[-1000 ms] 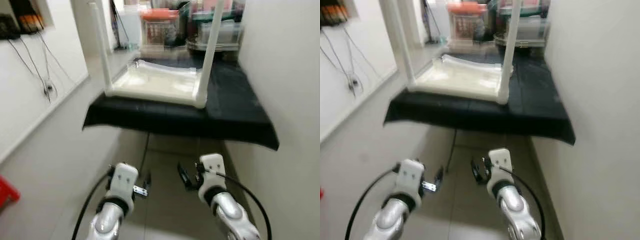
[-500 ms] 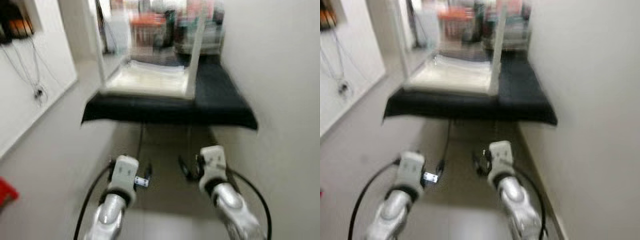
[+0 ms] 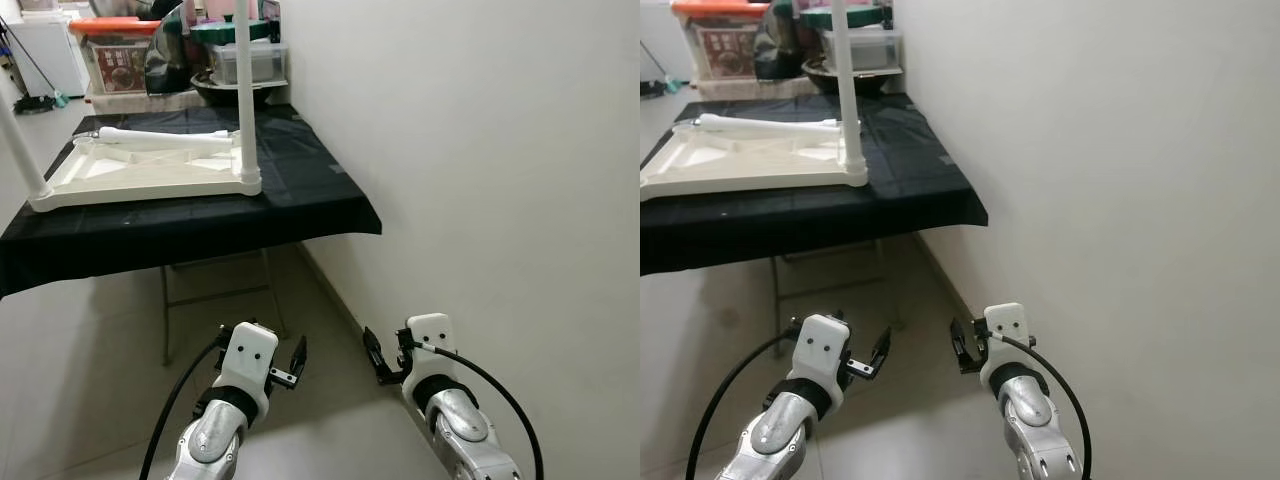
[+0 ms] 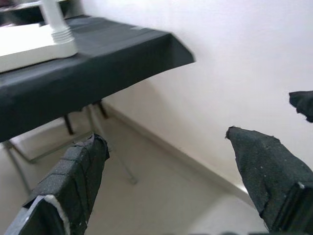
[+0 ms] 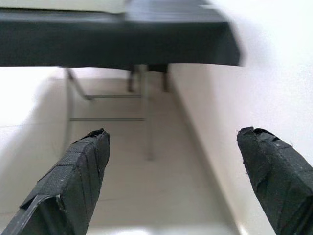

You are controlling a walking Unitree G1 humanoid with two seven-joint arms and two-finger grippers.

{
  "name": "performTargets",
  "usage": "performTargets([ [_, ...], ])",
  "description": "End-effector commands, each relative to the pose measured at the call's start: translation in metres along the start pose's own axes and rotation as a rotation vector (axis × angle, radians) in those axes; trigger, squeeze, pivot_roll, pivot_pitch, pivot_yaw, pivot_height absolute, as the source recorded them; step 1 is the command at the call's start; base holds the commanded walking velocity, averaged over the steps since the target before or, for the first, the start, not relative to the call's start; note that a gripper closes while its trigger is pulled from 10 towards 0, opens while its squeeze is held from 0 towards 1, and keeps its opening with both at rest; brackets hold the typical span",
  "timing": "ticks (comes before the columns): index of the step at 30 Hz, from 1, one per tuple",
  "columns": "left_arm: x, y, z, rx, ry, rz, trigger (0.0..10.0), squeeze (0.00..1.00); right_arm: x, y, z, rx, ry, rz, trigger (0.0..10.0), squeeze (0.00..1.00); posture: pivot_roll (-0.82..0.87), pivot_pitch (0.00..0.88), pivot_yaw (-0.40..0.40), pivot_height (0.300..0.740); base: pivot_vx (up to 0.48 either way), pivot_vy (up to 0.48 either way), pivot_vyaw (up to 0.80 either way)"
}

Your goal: Building children table

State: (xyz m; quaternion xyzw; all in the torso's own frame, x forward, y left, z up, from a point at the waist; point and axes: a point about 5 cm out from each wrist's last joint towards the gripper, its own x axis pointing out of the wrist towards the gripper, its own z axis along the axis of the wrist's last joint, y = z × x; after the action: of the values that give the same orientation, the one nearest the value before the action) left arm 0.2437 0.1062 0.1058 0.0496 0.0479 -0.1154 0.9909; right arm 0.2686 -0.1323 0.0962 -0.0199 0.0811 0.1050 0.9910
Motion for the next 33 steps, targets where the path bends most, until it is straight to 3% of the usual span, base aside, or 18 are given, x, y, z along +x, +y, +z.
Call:
performTargets([
  [1, -0.002, 0.002, 0.004, 0.003, -0.026, 0.025, 10.0, 0.00, 0.000, 0.003, 0.005, 0.002, -0.028, 0.019, 10.0, 0.00, 0.04, 0.000, -0.044, 0.740, 0.000, 0.000, 0.00],
  [6, -0.003, 0.011, 0.007, 0.024, -0.046, 0.098, 10.0, 0.00, 0.000, 0.006, 0.007, -0.004, -0.040, 0.046, 10.0, 0.00, 0.04, 0.000, -0.042, 0.740, 0.000, 0.000, 0.00],
  [10, -0.002, 0.014, 0.008, 0.034, -0.056, 0.124, 10.0, 0.00, 0.000, 0.008, 0.008, -0.029, -0.042, 0.054, 10.0, 0.00, 0.05, 0.000, -0.042, 0.740, 0.000, 0.000, 0.80],
  [15, -0.002, 0.010, 0.008, 0.063, -0.058, 0.083, 10.0, 0.00, 0.000, 0.005, 0.010, 0.022, -0.054, 0.044, 10.0, 0.00, 0.05, 0.000, -0.041, 0.740, 0.260, 0.000, 0.27],
  [33, -0.003, 0.008, 0.007, 0.047, -0.055, 0.076, 10.0, 0.00, -0.001, 0.003, 0.009, 0.027, -0.047, 0.023, 10.0, 0.00, 0.04, 0.000, -0.037, 0.740, 0.322, 0.000, 0.00],
])
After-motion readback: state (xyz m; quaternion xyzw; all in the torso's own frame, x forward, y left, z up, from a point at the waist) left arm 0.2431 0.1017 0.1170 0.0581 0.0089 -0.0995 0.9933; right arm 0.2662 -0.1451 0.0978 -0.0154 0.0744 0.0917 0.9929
